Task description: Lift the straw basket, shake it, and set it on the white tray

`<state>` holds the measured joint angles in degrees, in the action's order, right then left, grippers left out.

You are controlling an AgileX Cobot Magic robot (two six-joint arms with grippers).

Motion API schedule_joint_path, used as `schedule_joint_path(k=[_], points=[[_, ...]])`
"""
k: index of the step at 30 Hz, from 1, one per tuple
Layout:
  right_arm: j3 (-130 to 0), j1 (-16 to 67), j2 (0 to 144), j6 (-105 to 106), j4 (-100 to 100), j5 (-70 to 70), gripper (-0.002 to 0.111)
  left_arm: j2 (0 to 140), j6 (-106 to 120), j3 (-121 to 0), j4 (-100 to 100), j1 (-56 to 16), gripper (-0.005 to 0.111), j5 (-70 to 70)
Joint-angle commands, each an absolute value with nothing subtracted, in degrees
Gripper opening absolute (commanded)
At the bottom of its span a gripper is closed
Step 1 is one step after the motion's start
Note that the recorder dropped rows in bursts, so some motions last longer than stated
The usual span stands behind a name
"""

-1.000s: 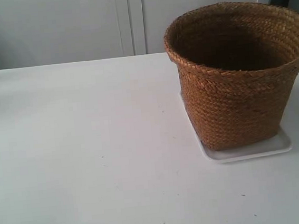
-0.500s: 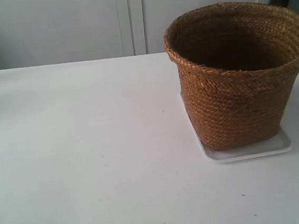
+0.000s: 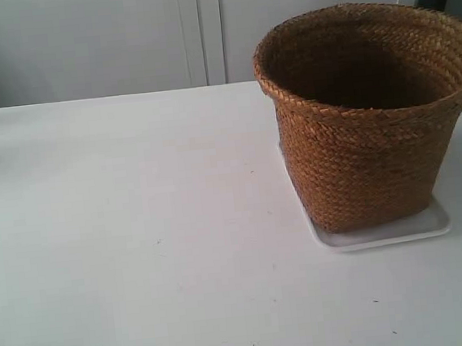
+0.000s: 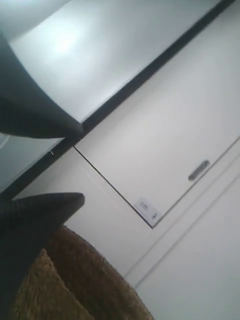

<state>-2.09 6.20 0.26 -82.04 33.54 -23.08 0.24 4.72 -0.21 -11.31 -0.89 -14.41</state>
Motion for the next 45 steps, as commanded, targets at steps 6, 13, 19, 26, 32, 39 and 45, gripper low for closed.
schedule_joint_path(k=[6,13,19,26,32,39,45], points=[[0.0,7.9,1.5,-53.0,29.4,-21.3,0.035,0.0,4.7,0.0,-11.9,-0.8,0.093,-14.7],[0.0,16.4,5.3,-16.6,10.8,-7.7,0.035,0.0,4.7,0.0,-11.9,-0.8,0.093,-14.7],[0.0,18.8,5.3,17.4,-16.2,6.1,0.035,0.0,4.7,0.0,-11.9,-0.8,0.093,-14.7],[0.0,18.8,5.3,15.0,-16.4,10.2,0.035,0.0,4.7,0.0,-11.9,-0.8,0.093,-14.7],[0.0,18.8,4.7,13.0,-16.5,10.4,0.035,0.0,4.7,0.0,-11.9,-0.8,0.093,-14.7],[0.0,12.6,0.0,8.8,-16.6,19.2,0.035,0.0,4.7,0.0,-11.9,-0.8,0.093,-14.7],[0.0,12.5,0.0,13.8,-15.6,19.7,0.035,0.0,4.7,0.0,-11.6,-0.8,0.093,-14.7]])
